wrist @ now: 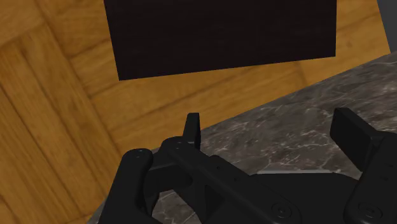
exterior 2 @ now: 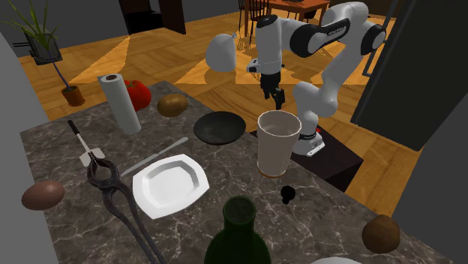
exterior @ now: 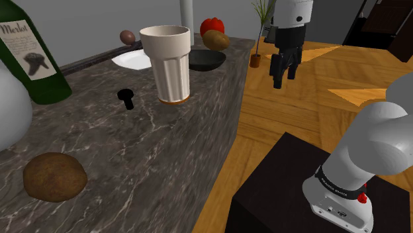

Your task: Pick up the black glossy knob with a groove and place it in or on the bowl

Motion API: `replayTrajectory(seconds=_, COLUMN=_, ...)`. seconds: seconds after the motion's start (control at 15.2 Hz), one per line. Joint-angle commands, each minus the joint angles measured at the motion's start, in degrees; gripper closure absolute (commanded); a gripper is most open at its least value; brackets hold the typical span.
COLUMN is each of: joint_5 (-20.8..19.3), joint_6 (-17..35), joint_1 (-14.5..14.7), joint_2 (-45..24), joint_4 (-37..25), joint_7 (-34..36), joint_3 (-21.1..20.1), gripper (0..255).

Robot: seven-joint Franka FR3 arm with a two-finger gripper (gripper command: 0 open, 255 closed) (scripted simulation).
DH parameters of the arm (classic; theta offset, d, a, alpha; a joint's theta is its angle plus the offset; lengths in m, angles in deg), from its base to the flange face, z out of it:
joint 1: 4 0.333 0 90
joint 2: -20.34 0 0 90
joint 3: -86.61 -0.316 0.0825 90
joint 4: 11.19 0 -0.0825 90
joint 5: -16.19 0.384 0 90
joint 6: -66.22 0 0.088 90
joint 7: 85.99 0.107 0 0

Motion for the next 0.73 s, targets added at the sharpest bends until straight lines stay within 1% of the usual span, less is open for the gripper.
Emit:
replayTrajectory(seconds=0.0, joint_5=0.00, joint_6=0.00, joint_1=0.00, joint_2=0.00, joint_4=0.00, joint_7=0.00, joint_3=0.00, gripper=0)
replayTrajectory(seconds=0.33, joint_5=3.94, joint_6=3.93, joint_1=2.30, joint_2=-6.29, joint_4=-4.33, joint_7=4.13, joint_3=-4.55, gripper=0)
replayTrajectory(seconds=0.66, joint_5=6.51, joint_6=7.38, joint_1=4.06, joint_2=-13.25, joint_4=-10.04, joint_7=8.12, joint_3=-8.89, gripper=0)
